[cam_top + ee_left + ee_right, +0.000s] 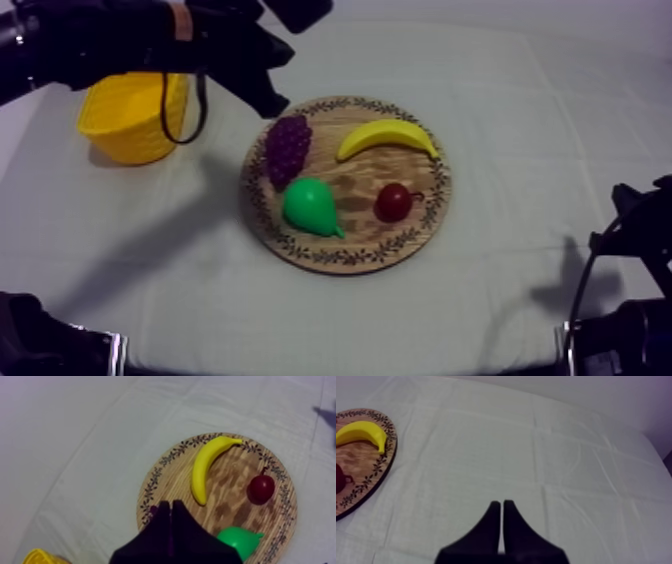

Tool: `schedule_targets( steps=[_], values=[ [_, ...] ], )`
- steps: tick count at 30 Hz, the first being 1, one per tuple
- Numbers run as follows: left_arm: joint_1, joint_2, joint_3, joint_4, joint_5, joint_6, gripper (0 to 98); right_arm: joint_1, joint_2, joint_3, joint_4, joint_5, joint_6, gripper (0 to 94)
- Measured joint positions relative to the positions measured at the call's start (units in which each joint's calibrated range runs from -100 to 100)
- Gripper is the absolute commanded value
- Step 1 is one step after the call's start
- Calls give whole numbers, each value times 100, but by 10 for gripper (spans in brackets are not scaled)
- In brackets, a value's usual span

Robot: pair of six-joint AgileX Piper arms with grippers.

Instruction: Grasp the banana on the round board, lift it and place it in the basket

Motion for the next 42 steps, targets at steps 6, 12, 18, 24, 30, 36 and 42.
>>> schedule_targets(
  steps=[6, 12, 18, 24, 30, 36, 42],
  values=[
    [9, 520, -215, 144, 82, -98, 9, 0, 0, 0, 0, 0, 0, 3],
    [4, 723, -309, 148, 374, -56, 581, 0, 0, 0, 0, 0, 0, 3],
    [11, 762, -484, 69, 707, 129, 736, -2, 0, 0, 0, -3, 0, 3],
    [24, 848, -434, 7, 670, 179, 726, -4, 0, 0, 0, -3, 0, 3],
    [21, 1136, -598, 28, 550, 171, 688, -4, 0, 0, 0, -3, 0, 3],
    [-95, 1717, -1064, 303, 733, -24, 660, -4, 0, 0, 0, -3, 0, 3],
    [-66, 2533, -1871, 468, 1194, -163, 649, -4, 0, 0, 0, -3, 0, 3]
  ],
)
